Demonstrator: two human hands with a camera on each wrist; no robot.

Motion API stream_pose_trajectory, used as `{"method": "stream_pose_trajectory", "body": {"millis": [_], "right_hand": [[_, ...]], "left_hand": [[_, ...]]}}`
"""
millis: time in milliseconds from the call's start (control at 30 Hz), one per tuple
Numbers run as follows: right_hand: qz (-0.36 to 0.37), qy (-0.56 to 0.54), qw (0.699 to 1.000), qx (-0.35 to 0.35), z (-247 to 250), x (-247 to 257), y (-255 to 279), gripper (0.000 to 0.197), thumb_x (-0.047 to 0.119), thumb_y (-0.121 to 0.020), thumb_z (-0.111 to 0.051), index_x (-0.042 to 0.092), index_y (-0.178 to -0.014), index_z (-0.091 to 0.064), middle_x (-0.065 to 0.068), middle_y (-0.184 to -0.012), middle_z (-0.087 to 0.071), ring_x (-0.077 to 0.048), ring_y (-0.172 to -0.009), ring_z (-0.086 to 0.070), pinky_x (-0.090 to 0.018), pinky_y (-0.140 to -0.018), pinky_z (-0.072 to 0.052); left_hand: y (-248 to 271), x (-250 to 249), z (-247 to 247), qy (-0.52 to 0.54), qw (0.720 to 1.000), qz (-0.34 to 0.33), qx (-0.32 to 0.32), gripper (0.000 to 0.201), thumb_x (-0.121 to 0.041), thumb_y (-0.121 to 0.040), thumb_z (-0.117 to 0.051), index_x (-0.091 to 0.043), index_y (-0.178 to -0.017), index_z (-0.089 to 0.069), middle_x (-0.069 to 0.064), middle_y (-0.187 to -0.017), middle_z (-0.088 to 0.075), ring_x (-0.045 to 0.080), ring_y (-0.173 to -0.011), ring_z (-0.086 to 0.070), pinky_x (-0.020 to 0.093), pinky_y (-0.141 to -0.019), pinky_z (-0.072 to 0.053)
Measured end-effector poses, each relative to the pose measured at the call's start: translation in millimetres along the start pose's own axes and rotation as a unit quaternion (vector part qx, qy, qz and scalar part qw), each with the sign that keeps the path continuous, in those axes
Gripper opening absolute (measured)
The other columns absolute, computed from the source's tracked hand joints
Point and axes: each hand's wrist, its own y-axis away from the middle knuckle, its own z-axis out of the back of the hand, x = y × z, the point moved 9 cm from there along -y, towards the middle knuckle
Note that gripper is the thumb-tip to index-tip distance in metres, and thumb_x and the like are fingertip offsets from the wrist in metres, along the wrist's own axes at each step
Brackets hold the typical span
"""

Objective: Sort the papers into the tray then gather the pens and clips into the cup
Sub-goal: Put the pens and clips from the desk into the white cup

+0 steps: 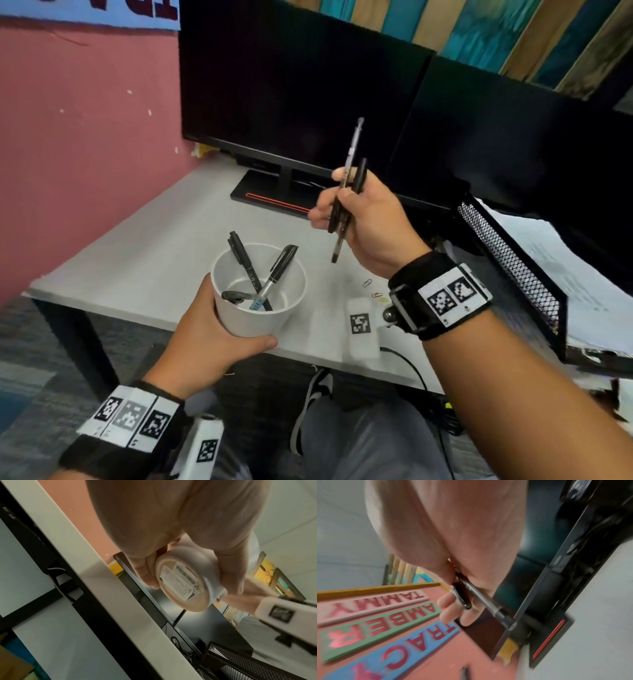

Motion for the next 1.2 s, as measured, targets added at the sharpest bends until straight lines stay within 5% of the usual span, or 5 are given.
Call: {"method": "stream_pose_trajectory", "body": {"millis": [300, 600, 733, 867, 1200], "right_hand": [[0.023, 0.104, 0.981, 0.159, -81.2, -13.2, 36.5, 0.033, -0.013, -0.100, -0.051, 0.008, -0.125, -0.049, -0.016, -0.107, -0.066, -0.022, -0.100, -0.072, -0.040, -0.097, -0.056], [0.062, 0.134, 0.989, -0.028, 9.6, -14.1, 10.8, 0.008, 0.005, -0.096, -0.067, 0.011, -0.101, -0.070, -0.006, -0.099, -0.076, -0.021, -0.100, -0.073, -0.041, -0.097, -0.059], [-0.079, 0.556, 0.827, -0.023, 95.8, -56.1, -4.9, 0.024, 0.016, -0.099, -0.066, 0.022, -0.121, -0.071, 0.005, -0.127, -0.069, -0.015, -0.119, -0.064, -0.029, -0.099, -0.050], [-0.274, 0.660, 0.699, -0.008, 187.7, -92.8, 11.8, 0.050, 0.003, -0.097, -0.060, 0.024, -0.143, -0.059, -0.003, -0.158, -0.048, -0.026, -0.141, -0.051, -0.036, -0.110, -0.047], [-0.287, 0.646, 0.706, -0.031, 213.3, -136.2, 24.2, 0.027, -0.002, -0.086, -0.072, 0.022, -0.101, -0.074, -0.001, -0.121, -0.069, -0.024, -0.114, -0.068, -0.034, -0.098, -0.059]], "left_hand": [[0.4, -6.3, 0.5, 0.013, 1.000, -0.019, -0.001, 0.108, -0.039, -0.048, -0.102, -0.031, -0.144, -0.052, -0.009, -0.132, -0.071, 0.008, -0.123, -0.067, 0.039, -0.102, -0.053], [-1.5, -2.4, 2.6, -0.004, 1.000, -0.008, 0.004, 0.107, -0.042, -0.048, -0.103, -0.032, -0.142, -0.053, -0.012, -0.128, -0.072, 0.006, -0.117, -0.068, 0.033, -0.094, -0.055], [-0.8, -1.2, 4.0, -0.011, 1.000, 0.001, -0.005, 0.102, -0.026, -0.051, -0.106, -0.036, -0.138, -0.054, -0.017, -0.123, -0.072, 0.001, -0.112, -0.068, 0.024, -0.087, -0.053], [-1.1, -1.2, 4.5, -0.014, 1.000, 0.002, -0.011, 0.100, -0.020, -0.053, -0.106, -0.037, -0.137, -0.054, -0.019, -0.121, -0.072, 0.001, -0.110, -0.069, 0.024, -0.085, -0.053], [-0.3, 1.6, 0.2, -0.019, 1.000, 0.003, -0.002, 0.101, -0.025, -0.053, -0.106, -0.036, -0.138, -0.053, -0.015, -0.123, -0.072, 0.002, -0.113, -0.068, 0.025, -0.087, -0.054]]}}
